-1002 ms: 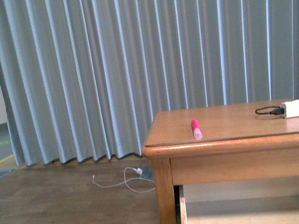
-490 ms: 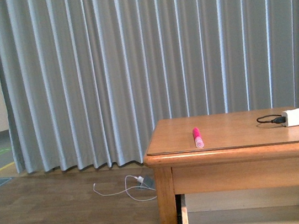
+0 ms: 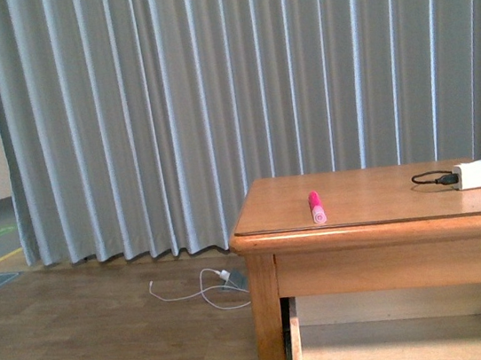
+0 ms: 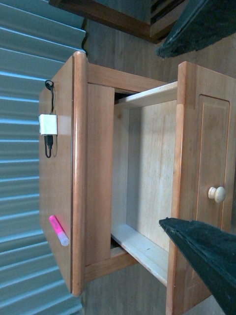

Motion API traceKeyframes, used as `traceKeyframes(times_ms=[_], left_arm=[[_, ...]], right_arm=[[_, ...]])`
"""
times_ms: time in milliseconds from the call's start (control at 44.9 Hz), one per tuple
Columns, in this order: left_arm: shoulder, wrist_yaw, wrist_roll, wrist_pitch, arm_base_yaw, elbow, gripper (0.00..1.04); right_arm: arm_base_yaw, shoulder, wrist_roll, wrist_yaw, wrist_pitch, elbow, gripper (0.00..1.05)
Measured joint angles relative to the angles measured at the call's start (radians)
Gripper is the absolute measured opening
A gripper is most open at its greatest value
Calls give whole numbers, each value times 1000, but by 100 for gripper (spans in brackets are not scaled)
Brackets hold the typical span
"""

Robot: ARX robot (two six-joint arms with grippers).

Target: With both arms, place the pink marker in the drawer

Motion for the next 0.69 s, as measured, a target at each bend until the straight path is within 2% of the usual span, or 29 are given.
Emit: traceKeyframes(times_ms=[67, 401, 445, 468, 535, 557, 691], left_arm=[[0, 0, 0, 0, 0, 0, 99], [0, 0, 0, 0, 0, 0, 99], [8, -20, -13, -13, -10, 2, 99], [20, -70, -35, -38, -21, 10, 99], [128, -177, -95, -42, -72, 31, 99], [164, -186, -108, -25, -84, 36, 99], [424, -154, -136, 115, -133, 127, 99]], right_arm=[[0, 0, 0, 0, 0, 0, 95], [0, 0, -1, 0, 0, 0, 96], [0, 0, 0, 0, 0, 0, 96], [0, 0, 0, 0, 0, 0, 96], [0, 0, 0, 1, 0, 0, 96], [0, 0, 0, 0, 0, 0, 96], [0, 0, -1, 0, 0, 0, 96]])
